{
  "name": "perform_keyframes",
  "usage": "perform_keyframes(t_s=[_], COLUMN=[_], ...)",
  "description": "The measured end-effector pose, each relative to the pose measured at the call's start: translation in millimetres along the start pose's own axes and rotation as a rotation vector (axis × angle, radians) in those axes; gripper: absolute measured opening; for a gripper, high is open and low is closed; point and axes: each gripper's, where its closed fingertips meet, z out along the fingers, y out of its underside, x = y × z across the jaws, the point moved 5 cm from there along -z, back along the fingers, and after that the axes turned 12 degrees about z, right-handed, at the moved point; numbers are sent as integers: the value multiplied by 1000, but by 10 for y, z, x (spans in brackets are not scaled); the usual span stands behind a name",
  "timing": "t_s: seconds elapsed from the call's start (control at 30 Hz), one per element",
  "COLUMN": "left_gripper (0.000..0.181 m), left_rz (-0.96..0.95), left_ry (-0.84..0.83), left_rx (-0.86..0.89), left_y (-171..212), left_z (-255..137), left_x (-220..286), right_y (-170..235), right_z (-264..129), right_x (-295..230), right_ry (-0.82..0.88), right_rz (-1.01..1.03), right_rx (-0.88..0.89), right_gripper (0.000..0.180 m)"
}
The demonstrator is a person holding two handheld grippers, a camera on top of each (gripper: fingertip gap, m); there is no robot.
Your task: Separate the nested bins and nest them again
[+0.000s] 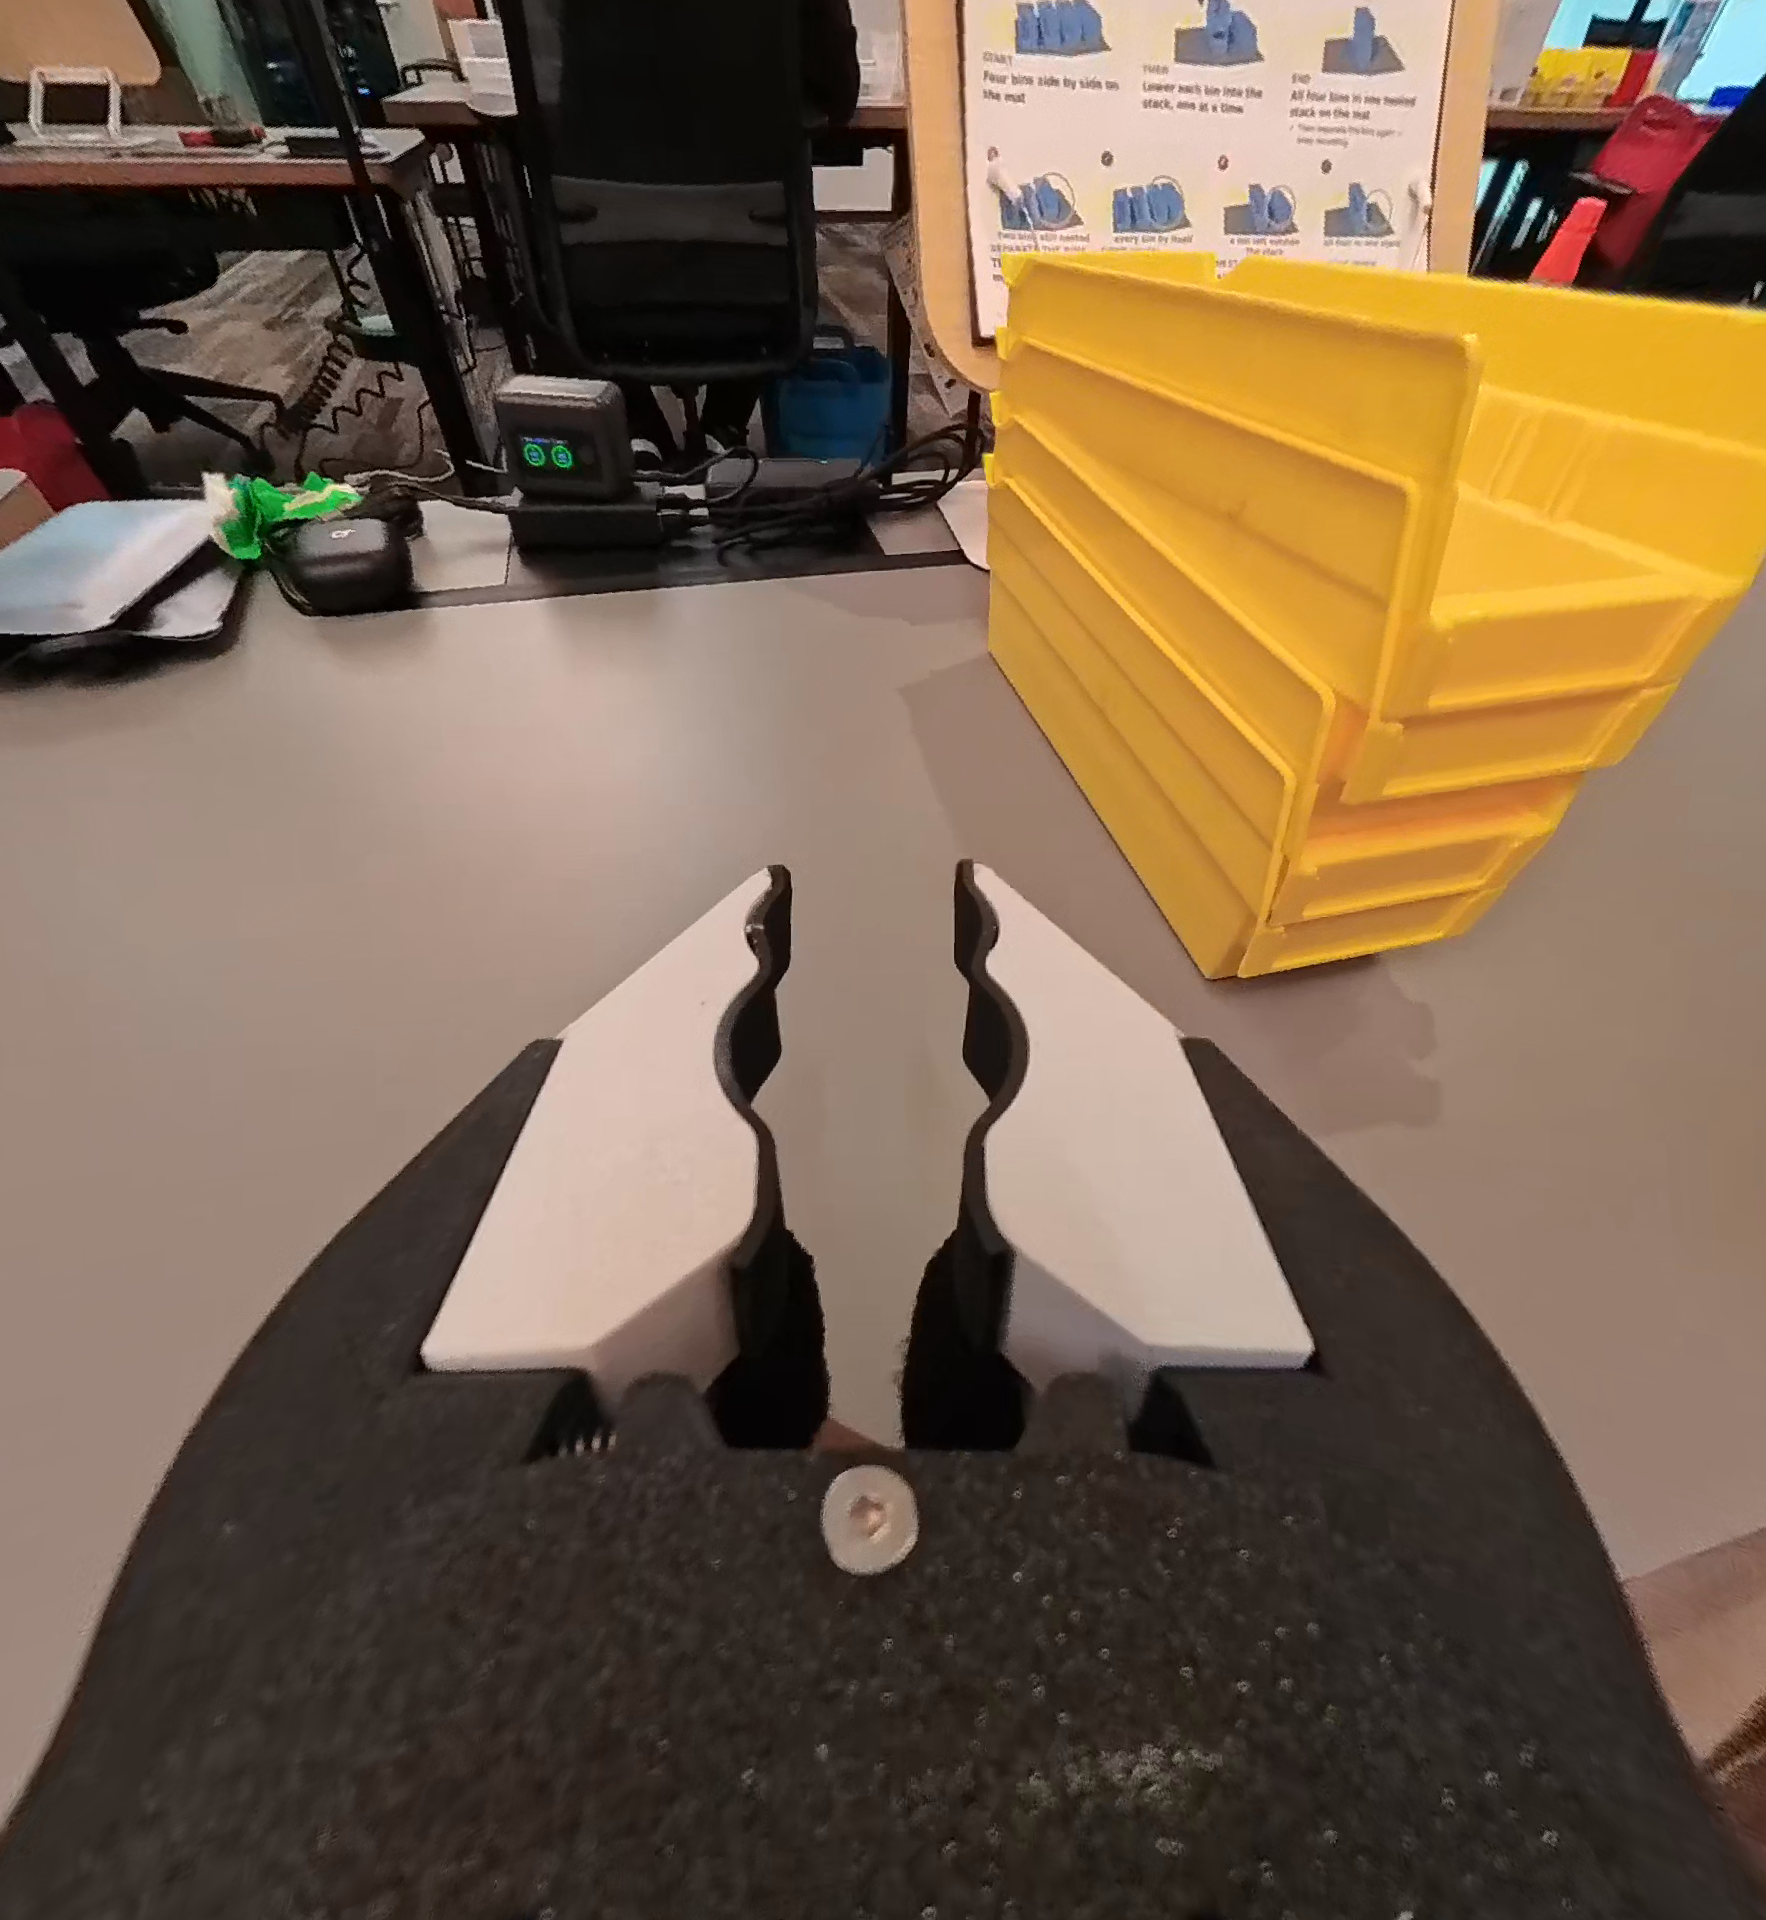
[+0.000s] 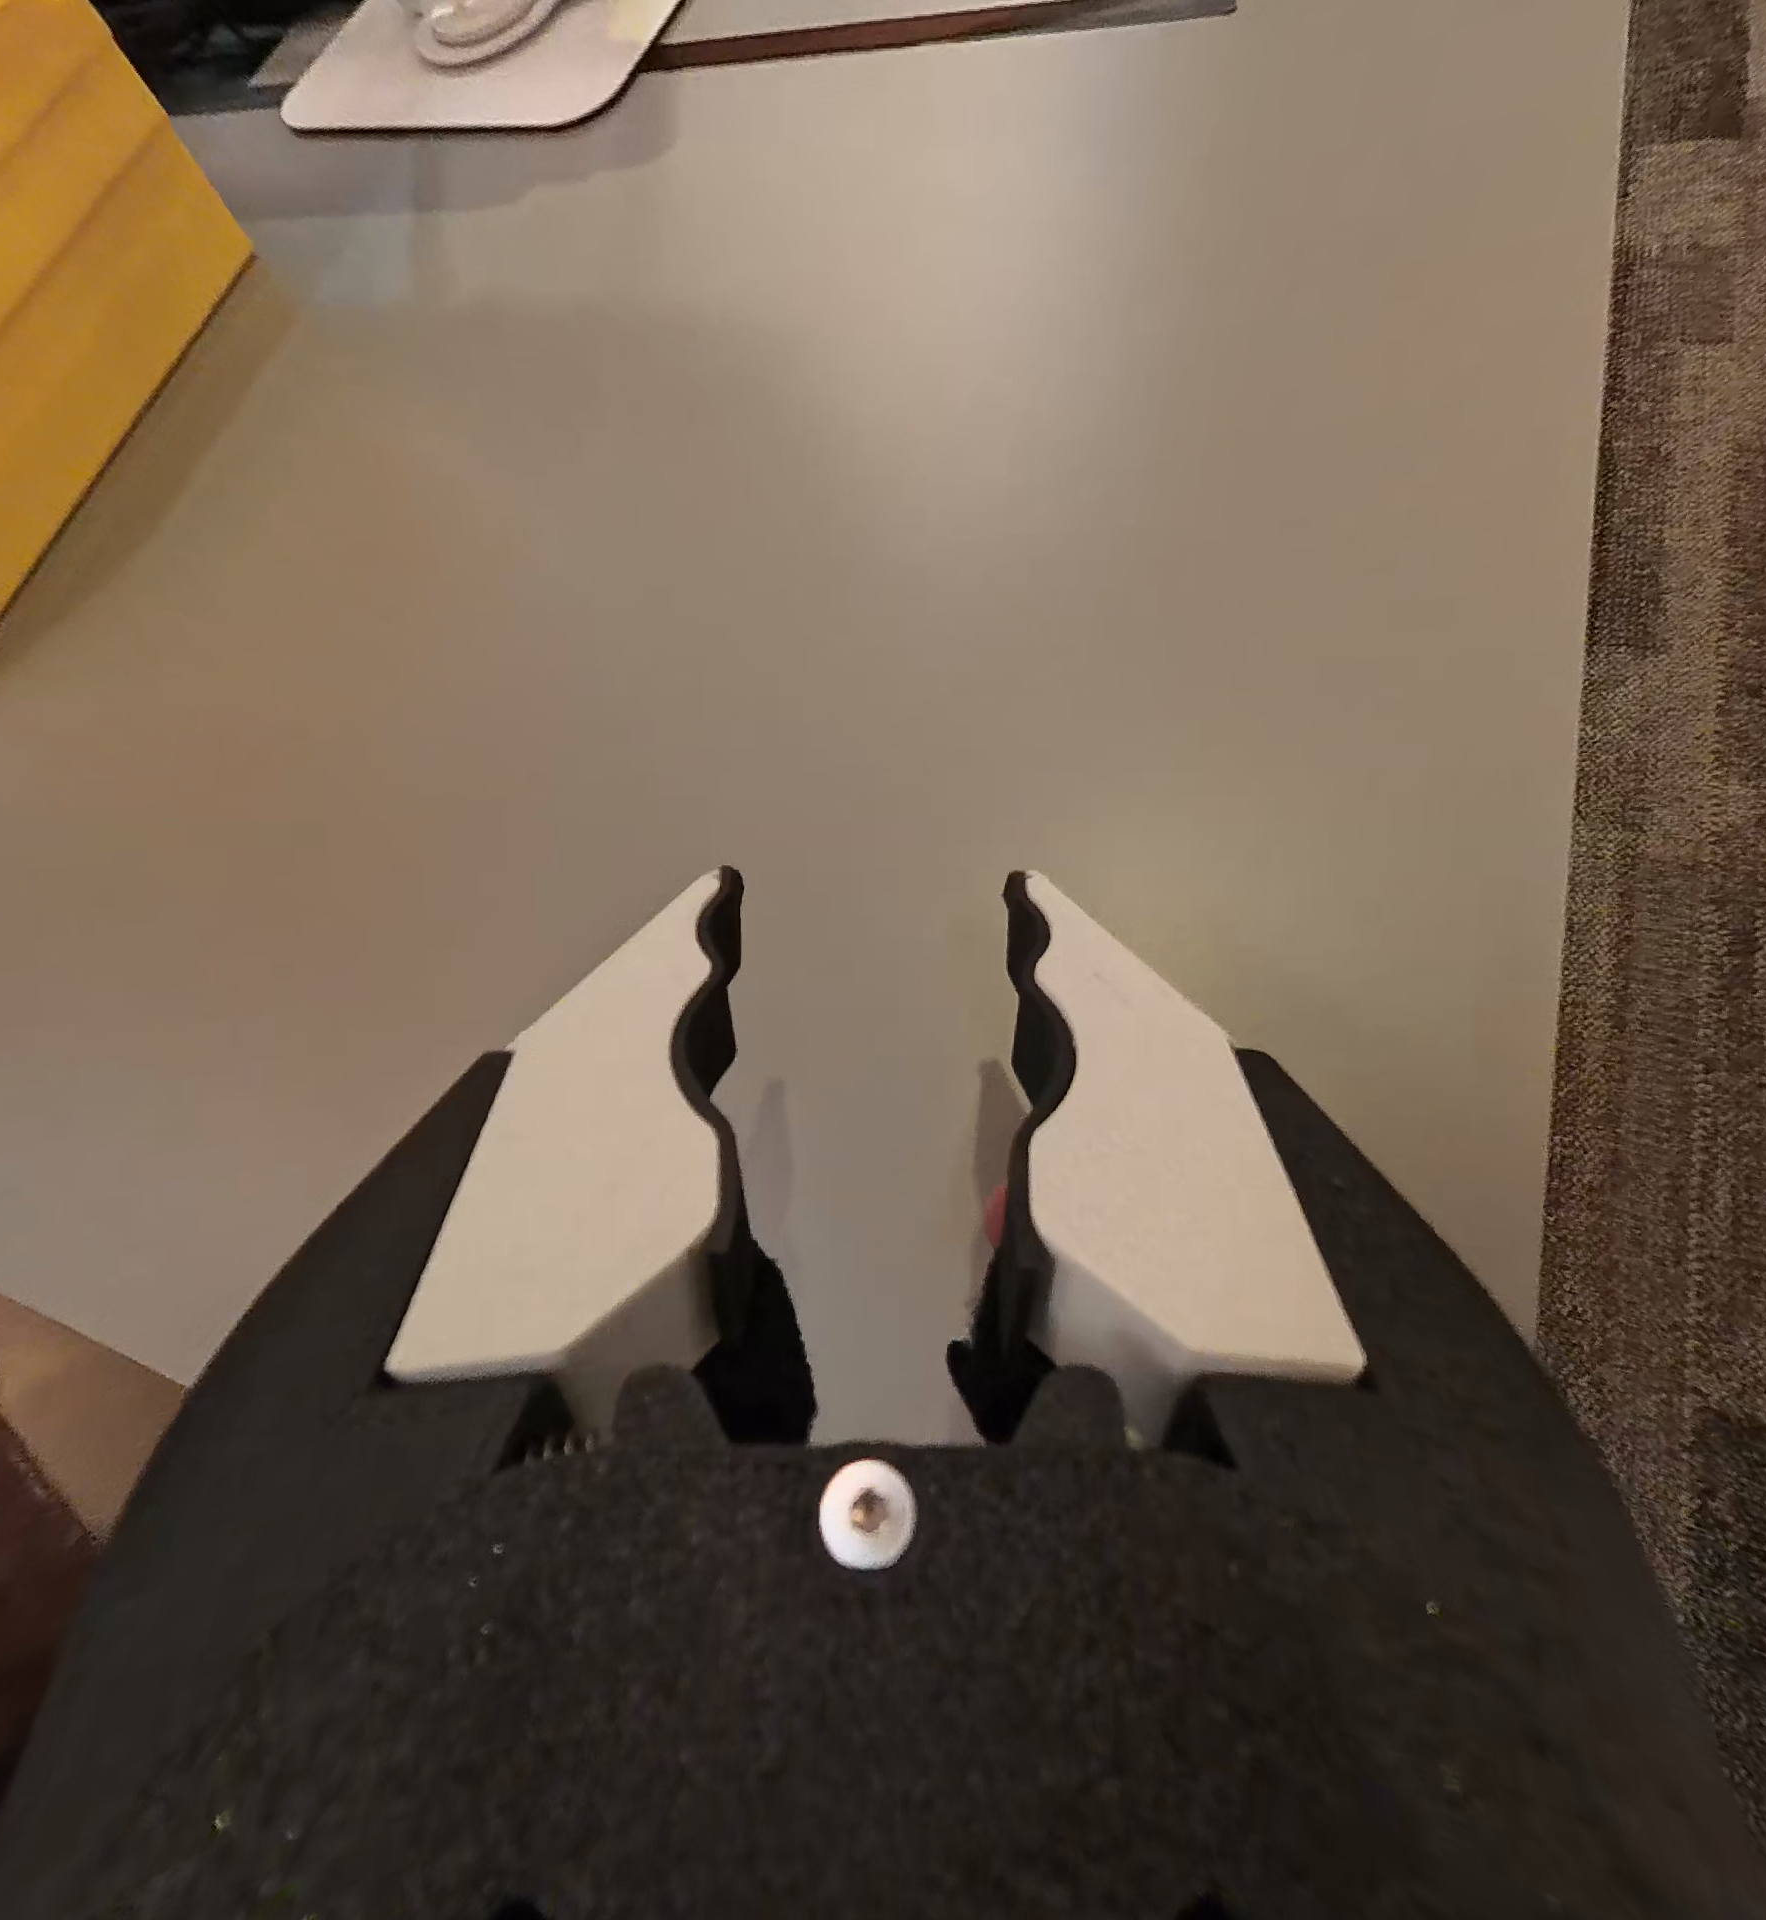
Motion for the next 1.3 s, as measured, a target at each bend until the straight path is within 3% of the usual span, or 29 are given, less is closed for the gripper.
perform_keyframes(t_s=[0.27,0.4,0.57,0.7,0.9,1.3], left_gripper=[29,29,29,29,35,50], left_rz=[-1,3,33,47,68,8], left_ry=[5,14,47,65,99,168], left_rx=[-3,-2,9,32,52,29], left_y=[-3,-10,-30,-82,-139,-207], left_z=[-2,-7,-3,3,23,32], left_x=[31,54,168,310,551,764], right_y=[-63,-172,1,277,609,903], right_z=[-1,61,207,412,551,431], right_x=[-174,-1115,-2701,-3287,-3514,-3407], right_ry=[2,-133,-481,-553,-382,-361], right_rz=[-20,-127,-136,-76,-310,-359], right_rx=[68,202,381,410,329,215], right_gripper=[51,52,54,53,54,54])
